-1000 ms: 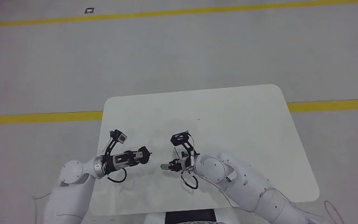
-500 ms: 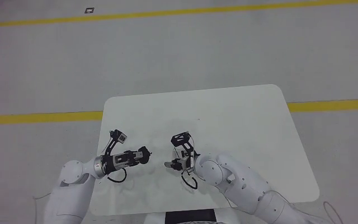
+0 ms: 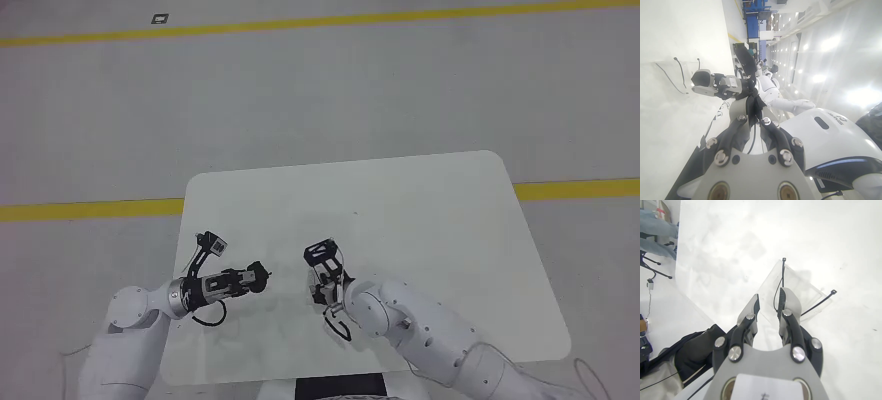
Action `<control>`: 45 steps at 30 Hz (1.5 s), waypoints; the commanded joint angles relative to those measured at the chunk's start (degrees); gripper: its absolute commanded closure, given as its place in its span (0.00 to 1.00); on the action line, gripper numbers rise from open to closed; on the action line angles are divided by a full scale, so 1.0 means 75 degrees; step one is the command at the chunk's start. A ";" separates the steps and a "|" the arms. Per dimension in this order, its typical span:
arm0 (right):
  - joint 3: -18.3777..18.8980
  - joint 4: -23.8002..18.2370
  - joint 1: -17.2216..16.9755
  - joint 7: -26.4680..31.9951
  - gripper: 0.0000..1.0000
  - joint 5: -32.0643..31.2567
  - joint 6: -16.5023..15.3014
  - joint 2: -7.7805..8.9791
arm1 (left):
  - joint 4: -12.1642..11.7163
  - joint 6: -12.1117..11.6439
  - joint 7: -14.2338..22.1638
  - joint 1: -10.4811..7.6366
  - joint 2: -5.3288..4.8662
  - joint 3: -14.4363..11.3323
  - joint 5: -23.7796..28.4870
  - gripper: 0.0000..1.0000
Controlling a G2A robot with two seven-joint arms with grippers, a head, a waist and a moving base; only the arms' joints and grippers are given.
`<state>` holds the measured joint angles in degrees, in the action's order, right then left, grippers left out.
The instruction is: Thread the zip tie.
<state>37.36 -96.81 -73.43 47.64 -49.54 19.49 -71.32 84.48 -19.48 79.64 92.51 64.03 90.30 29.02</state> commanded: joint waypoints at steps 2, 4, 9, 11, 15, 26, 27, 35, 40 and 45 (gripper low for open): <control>-0.0018 0.0113 -0.0011 0.0040 0.78 -0.0235 -0.0001 -0.0047 | 0.0000 0.0000 0.0000 0.0000 0.0000 0.0000 0.0000 1.00; -0.0058 0.0163 -0.0023 0.0100 0.78 -0.0487 -0.0001 -0.0092 | 0.0000 0.0000 0.0000 0.0000 0.0000 0.0000 0.0000 1.00; -0.0027 0.0230 -0.0114 0.0159 0.80 -0.0766 -0.0001 -0.0210 | 0.0000 0.0000 0.0000 0.0000 0.0000 0.0000 0.0000 1.00; 0.0006 0.0257 -0.0155 0.0165 0.81 -0.0826 -0.0001 -0.0261 | 0.0000 0.0000 0.0000 0.0000 0.0000 0.0000 0.0000 1.00; 0.0057 0.0332 -0.0203 0.0178 0.82 -0.0918 -0.0001 -0.0348 | 0.0000 0.0000 0.0000 0.0000 0.0000 0.0000 0.0000 1.00; 0.0193 0.0482 -0.0285 0.0152 0.79 -0.1206 -0.0001 -0.0551 | 0.0000 0.0000 0.0000 0.0000 0.0000 0.0000 0.0000 1.00; 0.0213 0.0486 -0.0303 0.0136 0.79 -0.1242 -0.0001 -0.0570 | 0.0000 0.0000 0.0000 0.0000 0.0000 0.0000 0.0000 1.00; 0.0346 0.0538 -0.0413 0.0154 0.76 -0.1467 -0.0001 -0.0680 | 0.0000 0.0000 0.0000 0.0000 0.0000 0.0000 0.0000 1.00; 0.0387 0.0635 -0.0434 0.0185 0.77 -0.1419 -0.0001 -0.0748 | 0.0000 0.0000 0.0000 0.0000 0.0000 0.0000 0.0000 1.00; 0.0450 0.0734 -0.0436 0.0066 0.91 -0.1313 -0.0001 -0.0798 | 0.0000 0.0000 0.0000 0.0000 0.0000 0.0000 0.0000 1.00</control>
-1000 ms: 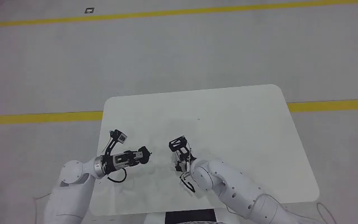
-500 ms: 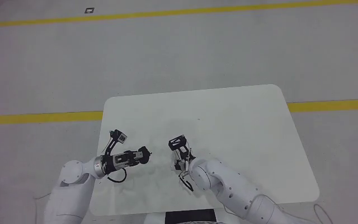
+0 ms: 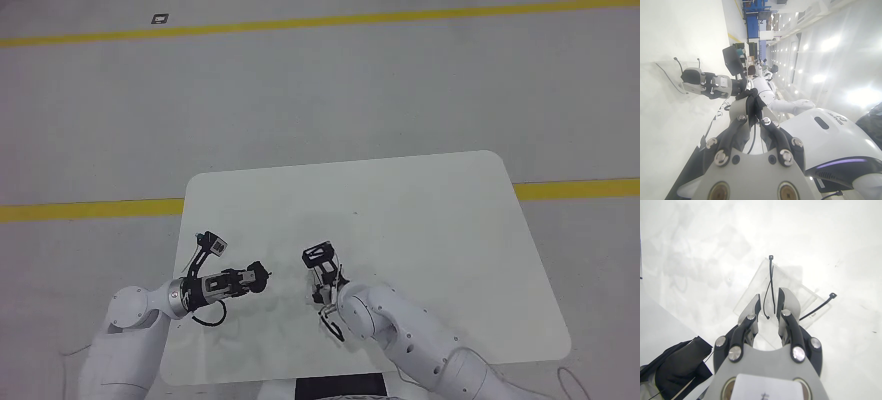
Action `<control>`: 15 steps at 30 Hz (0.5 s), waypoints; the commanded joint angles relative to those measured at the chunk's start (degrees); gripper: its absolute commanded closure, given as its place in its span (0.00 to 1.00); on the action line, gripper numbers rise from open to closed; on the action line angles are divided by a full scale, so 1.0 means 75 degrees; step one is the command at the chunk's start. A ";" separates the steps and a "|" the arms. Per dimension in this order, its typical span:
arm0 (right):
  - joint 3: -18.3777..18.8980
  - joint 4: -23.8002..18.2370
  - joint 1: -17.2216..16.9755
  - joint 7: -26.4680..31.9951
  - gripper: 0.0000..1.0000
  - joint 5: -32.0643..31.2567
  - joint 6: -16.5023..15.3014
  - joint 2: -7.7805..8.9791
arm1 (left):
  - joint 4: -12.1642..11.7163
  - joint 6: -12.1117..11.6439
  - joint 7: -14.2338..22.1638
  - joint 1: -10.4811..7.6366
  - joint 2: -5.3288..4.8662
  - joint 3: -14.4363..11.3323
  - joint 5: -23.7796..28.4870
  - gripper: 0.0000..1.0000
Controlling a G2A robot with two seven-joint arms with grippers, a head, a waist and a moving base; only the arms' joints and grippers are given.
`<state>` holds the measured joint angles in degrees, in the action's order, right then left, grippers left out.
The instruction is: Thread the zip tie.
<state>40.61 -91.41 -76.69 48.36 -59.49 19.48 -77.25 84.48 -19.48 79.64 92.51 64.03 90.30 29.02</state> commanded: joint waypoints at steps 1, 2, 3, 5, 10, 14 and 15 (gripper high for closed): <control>0.0032 0.0022 -0.0006 -0.0055 0.97 0.0019 0.0000 -0.0013 | 0.0000 0.0000 0.0000 0.0000 0.0000 0.0000 0.0000 1.00; 0.0049 0.0024 -0.0014 -0.0076 1.00 0.0016 0.0000 -0.0017 | 0.0000 0.0000 0.0000 0.0000 0.0000 0.0000 0.0000 1.00; 0.0073 0.0017 -0.0028 -0.0094 1.00 0.0014 0.0000 -0.0021 | 0.0000 0.0000 0.0000 0.0000 0.0000 0.0000 0.0000 1.00; 0.0109 0.0005 -0.0051 -0.0103 1.00 -0.0005 0.0000 -0.0023 | 0.0000 0.0000 0.0000 0.0000 0.0000 0.0000 0.0000 1.00; 0.0272 -0.0202 -0.0187 -0.0124 1.00 -0.0065 0.0000 -0.0004 | 0.0000 0.0000 0.0000 0.0000 0.0000 0.0000 0.0000 1.00; 0.0471 -0.0462 -0.0362 -0.0148 1.00 -0.0037 -0.0040 0.0044 | 0.0000 0.0000 0.0000 0.0000 0.0000 0.0000 0.0000 1.00; 0.0524 -0.0530 -0.0411 -0.0165 1.00 0.0008 -0.0067 0.0055 | 0.0000 0.0000 0.0000 0.0000 0.0000 0.0000 0.0000 1.00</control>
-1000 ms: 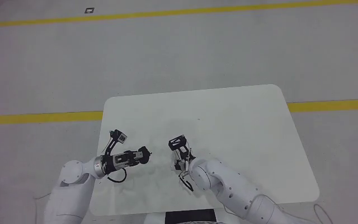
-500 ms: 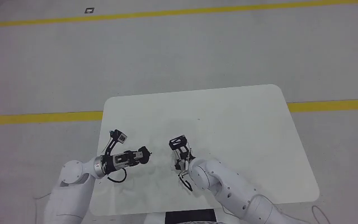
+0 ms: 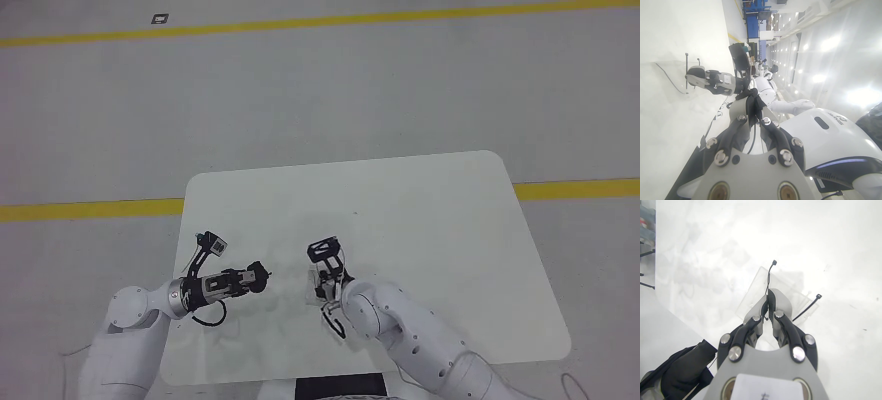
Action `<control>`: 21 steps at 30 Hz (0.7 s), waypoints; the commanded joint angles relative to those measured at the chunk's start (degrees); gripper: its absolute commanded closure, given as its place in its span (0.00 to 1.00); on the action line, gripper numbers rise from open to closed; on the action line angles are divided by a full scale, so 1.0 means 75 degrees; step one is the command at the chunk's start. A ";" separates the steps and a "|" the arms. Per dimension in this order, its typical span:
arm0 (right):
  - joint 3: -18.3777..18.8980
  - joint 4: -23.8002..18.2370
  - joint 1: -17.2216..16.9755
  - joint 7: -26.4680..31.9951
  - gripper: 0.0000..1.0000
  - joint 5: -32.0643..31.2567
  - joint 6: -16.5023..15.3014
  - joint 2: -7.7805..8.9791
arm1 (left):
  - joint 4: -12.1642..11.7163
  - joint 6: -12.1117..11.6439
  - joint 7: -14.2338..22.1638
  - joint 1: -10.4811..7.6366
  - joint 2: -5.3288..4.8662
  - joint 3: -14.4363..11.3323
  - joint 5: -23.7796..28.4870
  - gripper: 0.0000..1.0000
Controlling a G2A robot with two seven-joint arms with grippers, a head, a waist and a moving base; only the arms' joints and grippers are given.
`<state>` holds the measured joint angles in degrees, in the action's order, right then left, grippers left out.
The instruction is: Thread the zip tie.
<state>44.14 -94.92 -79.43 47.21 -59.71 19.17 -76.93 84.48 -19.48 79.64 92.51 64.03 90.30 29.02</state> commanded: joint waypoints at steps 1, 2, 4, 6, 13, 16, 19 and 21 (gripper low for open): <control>0.0117 -0.0141 -0.0100 -0.0044 1.00 0.0130 -0.0071 0.0022 | 0.0000 0.0000 0.0000 0.0000 0.0000 0.0000 0.0000 1.00; 0.0221 -0.0244 -0.0181 -0.0109 1.00 0.0290 -0.0158 0.0038 | 0.0000 0.0000 0.0000 0.0000 0.0000 0.0000 0.0000 1.00; 0.0387 -0.0372 -0.0309 -0.0209 1.00 0.0519 -0.0306 0.0068 | 0.0000 0.0000 0.0000 0.0000 0.0000 0.0000 0.0000 1.00; 0.0600 -0.0529 -0.0466 -0.0343 1.00 0.0816 -0.0472 0.0104 | 0.0000 0.0000 0.0000 0.0000 0.0000 0.0000 0.0000 1.00; 0.1287 -0.1090 -0.1061 -0.1002 1.00 0.1578 -0.0827 0.0225 | 0.0000 0.0000 0.0000 0.0000 0.0000 0.0000 0.0000 1.00; 0.1525 -0.1300 -0.1339 -0.1391 1.00 0.2014 -0.1001 0.0255 | 0.0000 0.0000 0.0000 0.0000 0.0000 0.0000 0.0000 1.00; 0.1747 -0.1432 -0.1561 -0.1728 1.00 0.2482 -0.1324 0.0285 | 0.0000 0.0000 0.0000 0.0000 0.0000 0.0000 0.0000 1.00; 0.1852 -0.1436 -0.1635 -0.1761 1.00 0.2754 -0.1647 0.0310 | 0.0000 0.0000 0.0000 0.0000 0.0000 0.0000 0.0000 1.00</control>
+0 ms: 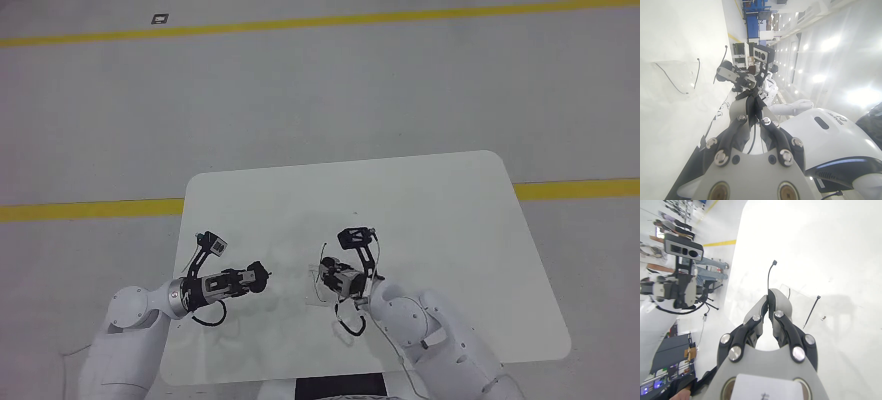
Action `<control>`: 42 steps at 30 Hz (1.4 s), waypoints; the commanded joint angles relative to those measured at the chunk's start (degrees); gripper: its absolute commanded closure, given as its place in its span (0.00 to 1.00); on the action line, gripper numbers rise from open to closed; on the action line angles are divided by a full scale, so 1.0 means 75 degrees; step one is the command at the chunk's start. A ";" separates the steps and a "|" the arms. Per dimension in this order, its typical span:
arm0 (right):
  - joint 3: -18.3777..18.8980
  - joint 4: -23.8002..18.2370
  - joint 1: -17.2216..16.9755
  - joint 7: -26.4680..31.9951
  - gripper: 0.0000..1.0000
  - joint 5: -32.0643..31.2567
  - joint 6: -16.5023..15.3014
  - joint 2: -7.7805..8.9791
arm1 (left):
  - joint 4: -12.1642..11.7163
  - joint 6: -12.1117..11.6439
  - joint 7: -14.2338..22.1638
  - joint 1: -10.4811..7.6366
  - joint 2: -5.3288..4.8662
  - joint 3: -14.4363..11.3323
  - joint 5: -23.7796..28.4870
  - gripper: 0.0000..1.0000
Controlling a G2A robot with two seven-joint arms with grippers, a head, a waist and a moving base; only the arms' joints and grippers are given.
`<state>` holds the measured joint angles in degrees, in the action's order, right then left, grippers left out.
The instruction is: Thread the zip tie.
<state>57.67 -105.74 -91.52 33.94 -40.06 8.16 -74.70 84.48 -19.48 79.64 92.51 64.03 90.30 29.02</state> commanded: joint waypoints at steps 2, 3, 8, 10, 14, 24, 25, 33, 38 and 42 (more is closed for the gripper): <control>0.0073 0.0024 -0.0018 0.0059 1.00 0.0122 -0.0279 0.0027 | 0.0000 0.0000 0.0000 0.0000 0.0000 0.0000 0.0000 1.00; 0.0073 0.0024 -0.0018 0.0059 1.00 0.0122 -0.0279 0.0027 | 0.0000 0.0000 0.0000 0.0000 0.0000 0.0000 0.0000 1.00; 0.0073 0.0024 -0.0018 0.0059 1.00 0.0122 -0.0279 0.0027 | 0.0000 0.0000 0.0000 0.0000 0.0000 0.0000 0.0000 1.00; 0.0078 0.0020 -0.0016 0.0008 1.00 0.0100 -0.0286 0.0027 | 0.0000 0.0000 0.0000 0.0000 0.0000 0.0000 0.0000 1.00; 0.0078 -0.0219 -0.0231 -0.0986 1.00 0.0276 -0.0255 -0.0002 | 0.0000 0.0000 0.0000 0.0000 0.0000 0.0000 0.0000 1.00; -0.0631 -0.0854 -0.0718 -0.3118 1.00 -0.0481 -0.0274 -0.0089 | 0.0000 0.0000 0.0000 0.0000 0.0000 0.0000 0.0000 1.00; -0.0735 -0.0827 -0.0708 -0.3241 1.00 -0.0607 -0.0247 -0.0103 | 0.0000 0.0000 0.0000 0.0000 0.0000 0.0000 0.0000 1.00; -0.1023 -0.0705 -0.0571 -0.3624 1.00 -0.1251 -0.0329 -0.0133 | 0.0000 0.0000 0.0000 0.0000 0.0000 0.0000 0.0000 1.00; -0.1023 -0.0705 -0.0571 -0.3624 1.00 -0.1251 -0.0329 -0.0133 | 0.0000 0.0000 0.0000 0.0000 0.0000 0.0000 0.0000 1.00; -0.1181 -0.0688 -0.0512 -0.3638 1.00 -0.1651 -0.0349 -0.0138 | 0.0005 0.0015 -0.0052 -0.0001 0.0002 -0.0015 -0.0001 1.00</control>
<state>49.18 -110.91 -95.44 6.72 -51.24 5.33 -75.72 84.49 -19.47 79.63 92.51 64.03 90.28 29.02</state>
